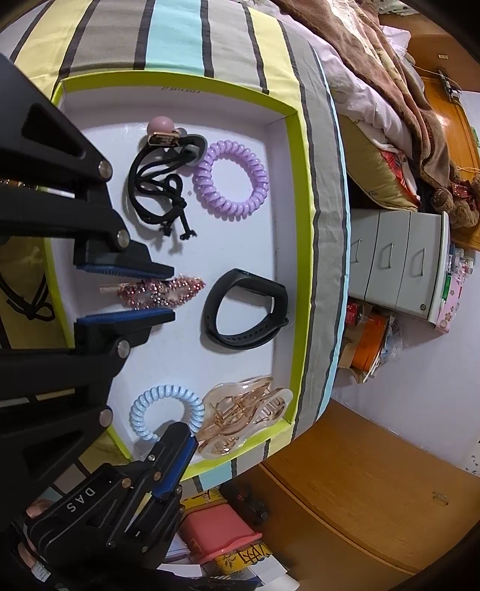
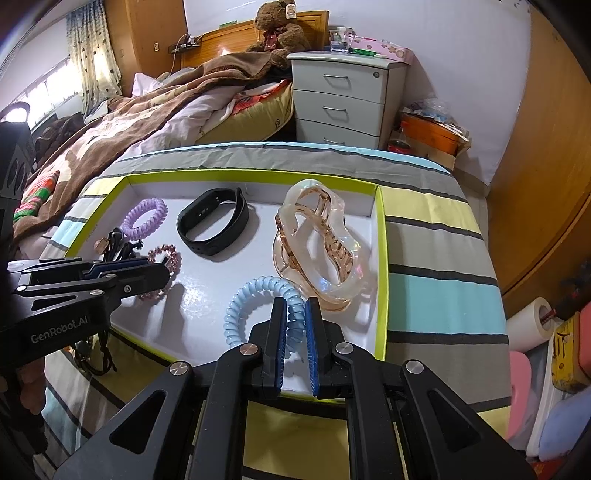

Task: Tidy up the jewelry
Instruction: 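Open the left tool to set the pink clip in the box, then open the right tool to release the blue coil into the box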

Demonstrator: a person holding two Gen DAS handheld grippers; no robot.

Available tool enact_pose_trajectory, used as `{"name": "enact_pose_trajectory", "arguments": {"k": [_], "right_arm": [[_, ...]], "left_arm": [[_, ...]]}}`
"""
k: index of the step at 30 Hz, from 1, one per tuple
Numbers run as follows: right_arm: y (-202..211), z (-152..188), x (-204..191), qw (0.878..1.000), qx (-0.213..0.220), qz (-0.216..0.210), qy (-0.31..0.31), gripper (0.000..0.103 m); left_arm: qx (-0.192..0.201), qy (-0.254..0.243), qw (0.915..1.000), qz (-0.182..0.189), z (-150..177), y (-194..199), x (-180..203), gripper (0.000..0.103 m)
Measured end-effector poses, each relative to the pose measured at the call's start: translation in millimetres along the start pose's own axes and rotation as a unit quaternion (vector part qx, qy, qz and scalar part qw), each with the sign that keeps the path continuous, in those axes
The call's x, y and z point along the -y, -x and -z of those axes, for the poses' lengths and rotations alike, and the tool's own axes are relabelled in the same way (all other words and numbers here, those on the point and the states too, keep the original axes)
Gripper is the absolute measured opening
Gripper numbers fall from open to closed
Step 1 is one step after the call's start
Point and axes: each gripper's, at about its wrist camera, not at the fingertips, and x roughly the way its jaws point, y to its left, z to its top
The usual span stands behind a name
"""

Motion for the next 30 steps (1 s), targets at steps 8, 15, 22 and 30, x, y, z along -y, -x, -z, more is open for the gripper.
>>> {"name": "enact_pose_trajectory", "arguments": {"k": [8, 15, 22, 30], "right_arm": [[3, 0, 0, 1.0, 0.005, 0.0, -0.008, 0.011], [11, 1, 0, 1.0, 0.013, 0.0, -0.015, 0.011], [29, 7, -2, 0.999, 0.032, -0.008, -0.022, 0.013], [52, 21, -10, 0.996, 0.053, -0.059, -0.045, 0.016]], "left_arm": [[0.001, 0.006, 1.0, -0.003, 0, 3, -2, 0.034], [0.011, 0.005, 0.9999, 0.004, 4, 16, 1, 0.049], [0.042, 0.013, 0.999, 0.008, 6, 46, -4, 0.058], [0.092, 0.049, 0.9945, 0.003, 24, 95, -31, 0.07]]}}
